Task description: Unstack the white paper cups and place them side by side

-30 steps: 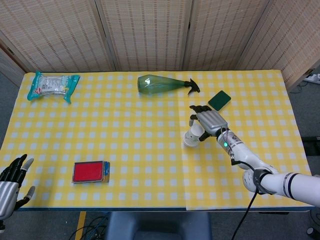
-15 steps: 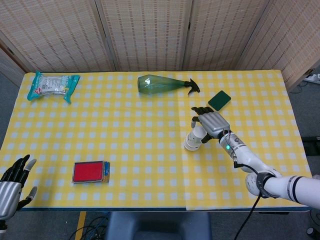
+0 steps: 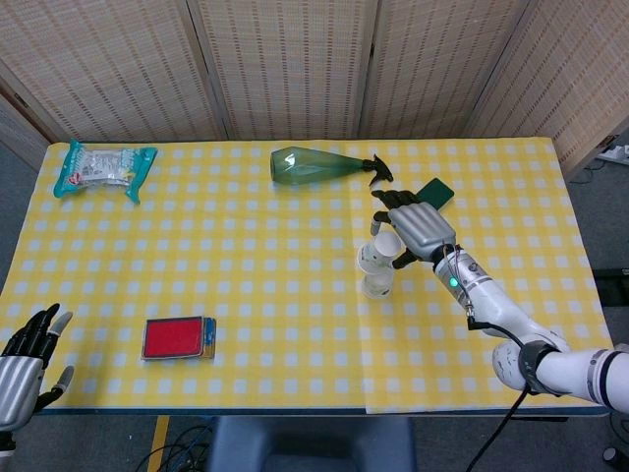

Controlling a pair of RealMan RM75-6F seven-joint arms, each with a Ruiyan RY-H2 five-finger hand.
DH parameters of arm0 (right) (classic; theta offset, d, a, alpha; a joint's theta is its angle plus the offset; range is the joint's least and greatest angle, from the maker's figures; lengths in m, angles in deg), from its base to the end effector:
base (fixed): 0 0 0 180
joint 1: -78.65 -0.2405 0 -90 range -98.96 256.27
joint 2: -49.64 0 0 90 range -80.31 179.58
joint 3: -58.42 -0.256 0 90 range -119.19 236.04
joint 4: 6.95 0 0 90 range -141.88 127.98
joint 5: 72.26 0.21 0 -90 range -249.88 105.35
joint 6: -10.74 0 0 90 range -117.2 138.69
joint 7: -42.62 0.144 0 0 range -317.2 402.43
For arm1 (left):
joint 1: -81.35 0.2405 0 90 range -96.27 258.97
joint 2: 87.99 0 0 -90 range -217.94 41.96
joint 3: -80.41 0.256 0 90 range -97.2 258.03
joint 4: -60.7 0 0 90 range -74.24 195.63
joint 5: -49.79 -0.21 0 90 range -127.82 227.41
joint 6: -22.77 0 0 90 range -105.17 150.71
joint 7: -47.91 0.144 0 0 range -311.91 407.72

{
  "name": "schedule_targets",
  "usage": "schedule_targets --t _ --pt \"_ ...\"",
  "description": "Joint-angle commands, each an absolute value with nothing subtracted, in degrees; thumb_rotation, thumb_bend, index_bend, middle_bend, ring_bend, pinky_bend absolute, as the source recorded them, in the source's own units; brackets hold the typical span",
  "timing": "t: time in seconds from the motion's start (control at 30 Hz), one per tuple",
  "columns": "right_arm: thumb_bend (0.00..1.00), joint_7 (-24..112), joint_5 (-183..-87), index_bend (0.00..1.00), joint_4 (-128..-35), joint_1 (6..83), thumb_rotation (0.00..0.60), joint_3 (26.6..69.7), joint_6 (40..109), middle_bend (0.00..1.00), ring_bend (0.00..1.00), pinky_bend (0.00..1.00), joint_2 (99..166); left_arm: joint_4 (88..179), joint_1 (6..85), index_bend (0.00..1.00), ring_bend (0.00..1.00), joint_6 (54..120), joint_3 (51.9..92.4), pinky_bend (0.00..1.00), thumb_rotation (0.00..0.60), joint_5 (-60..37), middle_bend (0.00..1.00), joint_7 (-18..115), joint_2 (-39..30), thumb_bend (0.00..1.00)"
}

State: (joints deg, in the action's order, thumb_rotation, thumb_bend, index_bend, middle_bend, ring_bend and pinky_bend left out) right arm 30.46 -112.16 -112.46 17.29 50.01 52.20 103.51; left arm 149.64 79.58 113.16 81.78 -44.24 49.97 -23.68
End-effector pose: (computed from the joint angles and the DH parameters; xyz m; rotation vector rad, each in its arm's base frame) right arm -0.0871 -0.3852 0.1297 1.8784 -1.0747 0.8263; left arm -0.3128 0.1483 0.1572 -1.4920 -0.7995 -0.8828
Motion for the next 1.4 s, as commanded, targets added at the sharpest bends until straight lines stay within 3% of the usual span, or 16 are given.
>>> schedule_targets --t 0.03,0.27,0.8,1.2,1.27,1.4 --pt "0.27 30.63 -111.12 0.43 -114.82 16.72 0.6 48.46 52.56 0.02 0.0 0.0 101.56 149.77 79.67 0.0 0.05 113.39 81.78 0.2 0.6 -44.34 0.0 50.12 -23.68 0.38" --pt "0.27 29.31 -110.42 0.43 -113.68 15.17 0.6 49.24 51.18 0.02 0.0 0.0 105.95 149.94 80.04 0.0 0.05 114.4 81.92 0.2 0.6 -44.87 0.0 49.16 -24.14 0.38" --pt "0.27 20.04 -103.45 0.43 -98.69 9.0 0.6 54.37 52.71 0.03 0.0 0.0 127.31 149.18 81.05 0.0 0.05 117.4 82.2 0.2 0.6 -46.26 0.0 43.62 -26.16 0.38" --pt "0.27 15.03 -97.01 0.43 -94.1 6.33 0.6 55.55 53.26 0.03 0.0 0.0 132.2 148.77 81.38 0.0 0.05 117.91 82.25 0.2 0.6 -46.37 0.0 42.18 -26.63 0.38" --pt "0.27 14.62 -96.35 0.39 -93.9 6.1 0.6 55.8 52.64 0.02 0.0 0.0 132.21 148.78 81.42 0.0 0.05 117.96 82.24 0.2 0.6 -46.4 0.0 42.16 -26.64 0.38" --pt "0.22 14.77 -95.11 0.08 -94.89 5.67 0.6 55.74 50.96 0.0 0.0 0.0 130.78 148.81 81.51 0.0 0.05 118.24 82.32 0.2 0.6 -46.78 0.0 42.24 -26.61 0.38"
